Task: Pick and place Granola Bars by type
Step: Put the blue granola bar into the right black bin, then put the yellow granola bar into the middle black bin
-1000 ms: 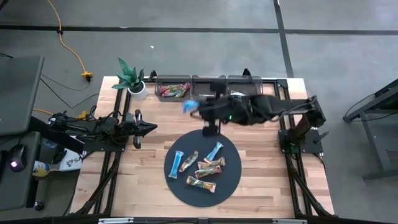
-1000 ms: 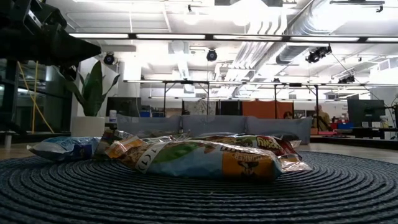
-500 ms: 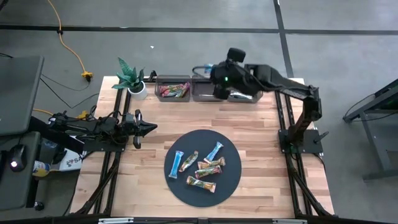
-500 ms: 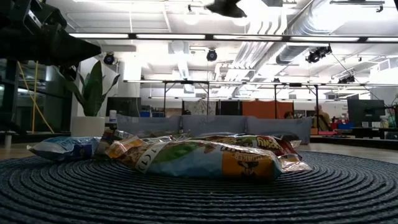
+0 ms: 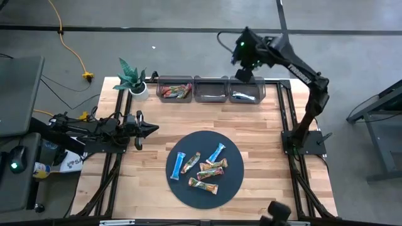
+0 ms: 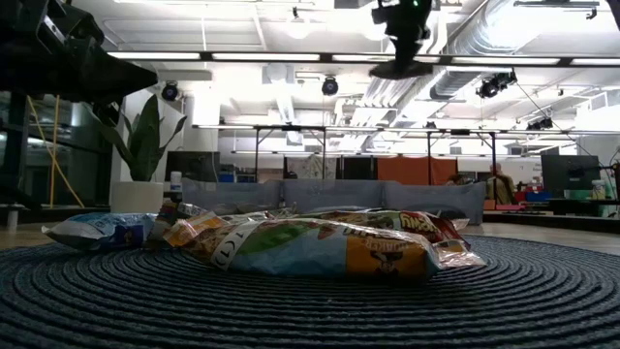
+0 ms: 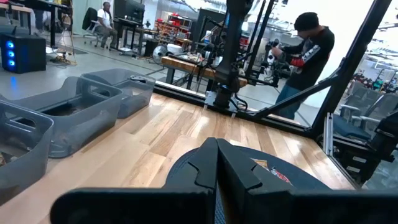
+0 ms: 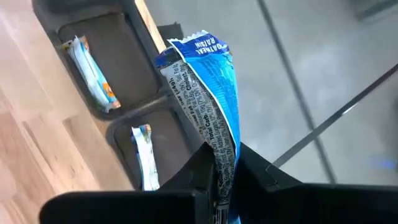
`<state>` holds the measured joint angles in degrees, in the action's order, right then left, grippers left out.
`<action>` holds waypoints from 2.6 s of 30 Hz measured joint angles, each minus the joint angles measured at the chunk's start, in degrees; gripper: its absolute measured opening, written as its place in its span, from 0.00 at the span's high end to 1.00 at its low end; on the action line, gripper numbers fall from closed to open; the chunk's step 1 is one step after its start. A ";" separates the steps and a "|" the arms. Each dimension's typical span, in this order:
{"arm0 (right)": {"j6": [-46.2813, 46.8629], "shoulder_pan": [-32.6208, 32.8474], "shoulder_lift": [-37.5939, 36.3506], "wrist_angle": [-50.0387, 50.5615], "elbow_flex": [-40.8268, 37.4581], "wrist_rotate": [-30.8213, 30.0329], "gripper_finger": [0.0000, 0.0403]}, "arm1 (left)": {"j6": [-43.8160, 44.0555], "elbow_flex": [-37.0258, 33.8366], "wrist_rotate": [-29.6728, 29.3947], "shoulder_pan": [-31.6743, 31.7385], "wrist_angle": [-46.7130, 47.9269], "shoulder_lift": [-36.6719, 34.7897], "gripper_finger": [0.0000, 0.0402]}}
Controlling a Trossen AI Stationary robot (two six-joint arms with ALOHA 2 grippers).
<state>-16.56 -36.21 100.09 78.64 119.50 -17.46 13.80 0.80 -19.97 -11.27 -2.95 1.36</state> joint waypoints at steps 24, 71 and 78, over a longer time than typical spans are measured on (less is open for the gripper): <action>-18.01 -13.77 0.04 -23.48 -42.66 9.52 0.93 | 0.00 0.01 -0.02 0.00 0.01 -0.01 1.00; -8.61 -14.26 -8.88 -44.65 -51.77 29.64 0.55 | 0.00 0.01 0.00 0.00 0.00 0.01 1.00; -1.30 -14.27 -15.15 -45.08 -51.75 38.58 0.56 | 0.00 0.01 -0.01 0.00 0.01 -0.01 1.00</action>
<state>-17.86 -50.48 84.94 33.57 67.75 21.12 13.80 0.82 -19.97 -11.27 -2.94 1.35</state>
